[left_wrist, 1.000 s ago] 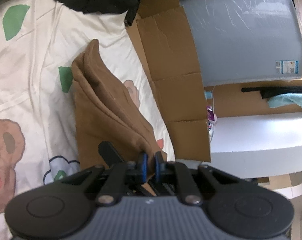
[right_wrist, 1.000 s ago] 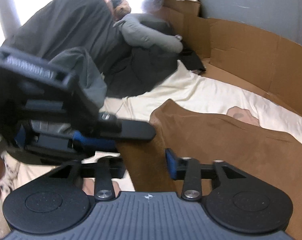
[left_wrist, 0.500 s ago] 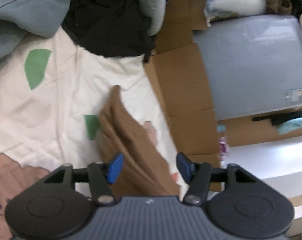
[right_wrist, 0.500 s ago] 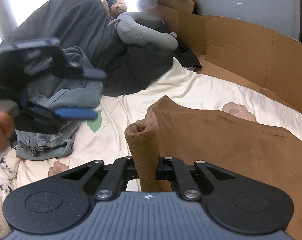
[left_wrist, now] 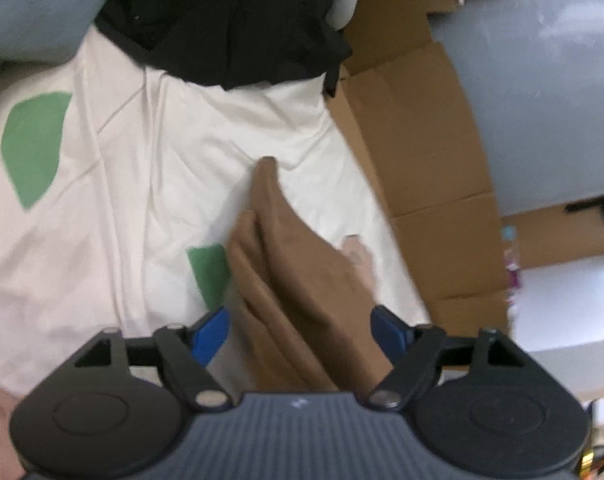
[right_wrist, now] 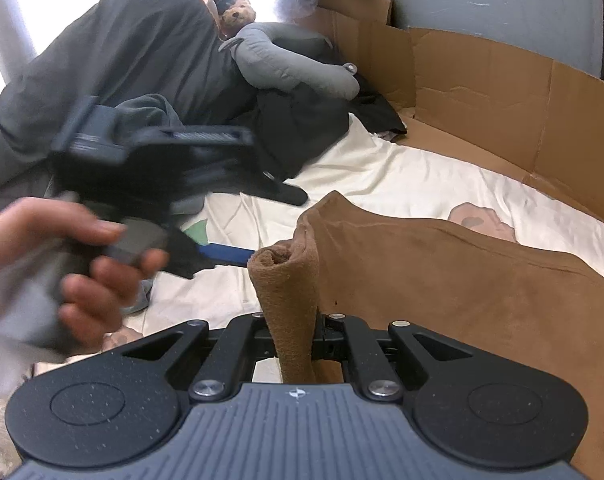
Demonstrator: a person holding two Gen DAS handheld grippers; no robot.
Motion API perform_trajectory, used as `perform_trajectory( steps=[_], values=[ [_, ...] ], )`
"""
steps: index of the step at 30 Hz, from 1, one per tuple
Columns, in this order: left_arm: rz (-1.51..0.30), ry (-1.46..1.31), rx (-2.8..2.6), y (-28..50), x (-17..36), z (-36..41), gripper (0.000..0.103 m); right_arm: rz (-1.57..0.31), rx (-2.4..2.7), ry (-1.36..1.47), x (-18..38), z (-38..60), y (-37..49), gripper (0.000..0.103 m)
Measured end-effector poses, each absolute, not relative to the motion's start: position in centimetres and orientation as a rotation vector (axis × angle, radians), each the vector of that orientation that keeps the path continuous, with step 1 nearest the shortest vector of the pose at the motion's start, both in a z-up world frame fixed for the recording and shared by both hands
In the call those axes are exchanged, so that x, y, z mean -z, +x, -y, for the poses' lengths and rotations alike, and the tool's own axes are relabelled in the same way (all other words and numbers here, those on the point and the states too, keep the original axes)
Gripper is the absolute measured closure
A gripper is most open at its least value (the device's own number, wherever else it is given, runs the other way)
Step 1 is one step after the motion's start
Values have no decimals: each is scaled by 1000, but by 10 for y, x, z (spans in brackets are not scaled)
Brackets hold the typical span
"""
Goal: Fold clothes
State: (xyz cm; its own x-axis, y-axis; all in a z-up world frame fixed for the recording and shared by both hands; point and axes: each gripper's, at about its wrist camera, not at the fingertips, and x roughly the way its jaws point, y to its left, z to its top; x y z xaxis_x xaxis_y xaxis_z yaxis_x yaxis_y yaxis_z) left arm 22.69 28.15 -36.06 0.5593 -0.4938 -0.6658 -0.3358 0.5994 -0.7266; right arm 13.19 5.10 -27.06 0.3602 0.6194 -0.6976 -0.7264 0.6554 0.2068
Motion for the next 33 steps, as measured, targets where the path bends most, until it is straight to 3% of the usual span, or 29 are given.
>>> perform_trajectory(
  steps=[9, 13, 16, 18, 25, 33],
  values=[
    [-1063, -963, 75, 262, 390, -282, 23, -842, -878, -139, 273, -49, 131, 98],
    [-1081, -1006, 77, 273, 402, -280, 34, -849, -875, -132, 274, -49, 132, 98],
    [-1106, -1041, 70, 278, 408, -281, 51, -852, -874, -127, 275, -48, 132, 98],
    [-1113, -1011, 51, 281, 405, -282, 91, -856, -886, -132, 272, -48, 133, 98],
    [-1124, -896, 115, 296, 369, -271, 92, -877, -938, -153, 260, -49, 140, 98],
    [-1080, -946, 108, 306, 343, -248, 92, -912, -992, -279, 228, -48, 166, 98]
  ],
)
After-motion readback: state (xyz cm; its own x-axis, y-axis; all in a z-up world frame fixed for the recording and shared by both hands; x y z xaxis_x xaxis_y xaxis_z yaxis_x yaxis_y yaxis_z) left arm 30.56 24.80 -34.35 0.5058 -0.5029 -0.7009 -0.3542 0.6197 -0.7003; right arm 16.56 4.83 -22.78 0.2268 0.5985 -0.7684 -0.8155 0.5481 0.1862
